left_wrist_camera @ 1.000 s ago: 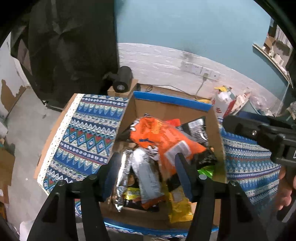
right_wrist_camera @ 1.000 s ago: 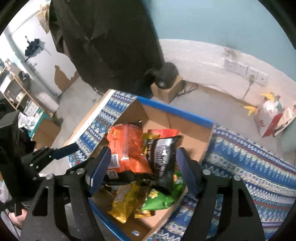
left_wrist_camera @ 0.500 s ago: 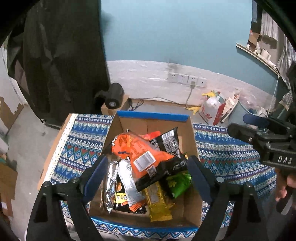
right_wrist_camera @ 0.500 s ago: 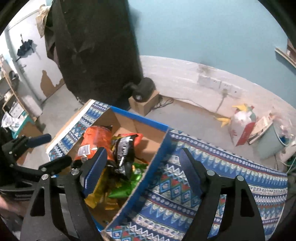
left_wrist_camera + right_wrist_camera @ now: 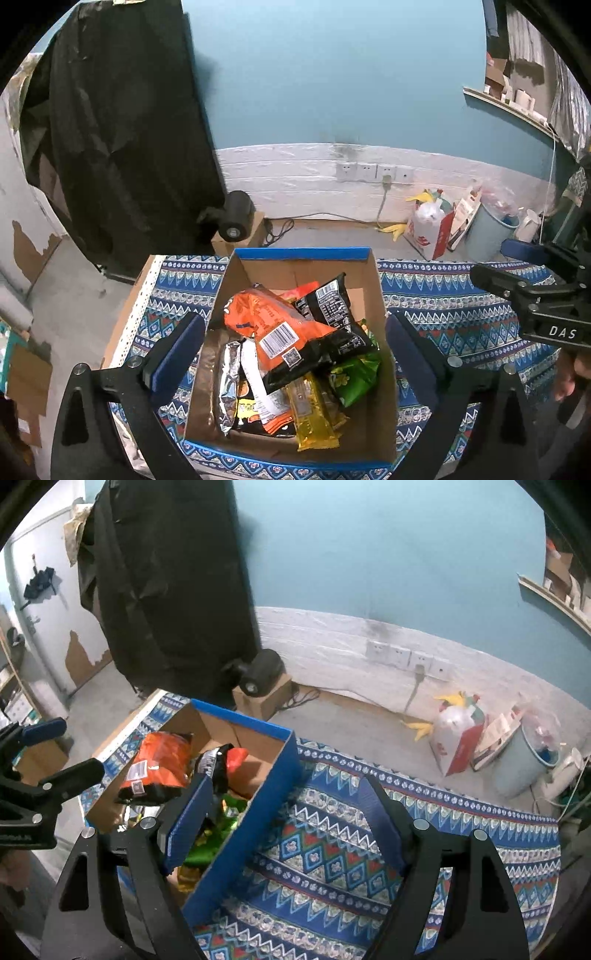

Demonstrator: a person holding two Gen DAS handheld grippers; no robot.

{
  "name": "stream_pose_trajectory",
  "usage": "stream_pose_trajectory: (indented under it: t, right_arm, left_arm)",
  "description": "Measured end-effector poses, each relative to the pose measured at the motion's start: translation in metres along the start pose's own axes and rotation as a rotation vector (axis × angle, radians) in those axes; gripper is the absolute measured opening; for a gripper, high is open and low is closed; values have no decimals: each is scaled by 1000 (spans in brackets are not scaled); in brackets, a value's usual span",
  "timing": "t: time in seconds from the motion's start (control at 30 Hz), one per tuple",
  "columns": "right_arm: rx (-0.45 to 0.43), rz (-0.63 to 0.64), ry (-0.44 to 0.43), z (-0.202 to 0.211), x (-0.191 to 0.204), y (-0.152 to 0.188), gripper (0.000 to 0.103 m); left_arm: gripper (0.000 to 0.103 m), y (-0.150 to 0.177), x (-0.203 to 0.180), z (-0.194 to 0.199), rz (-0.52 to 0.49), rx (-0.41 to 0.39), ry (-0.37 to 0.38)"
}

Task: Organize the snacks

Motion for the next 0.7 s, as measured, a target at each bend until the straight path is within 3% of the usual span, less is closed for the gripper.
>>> stream_pose_trajectory:
  t: [0.7]
  right_arm:
    - [-8,5,3,14,-7,5,80]
  left_arm:
    - [99,12,-5,0,2,10,-20]
Point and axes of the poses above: each gripper's, at about its wrist camera, not at the fingertips, and z roughly against the way its jaws point, x to its left, y to its underside, the point moved 4 cm from there along -z, roughly the way its jaws point, and after that the axes turned 10 degrees about -y, right-handed, at the moved point
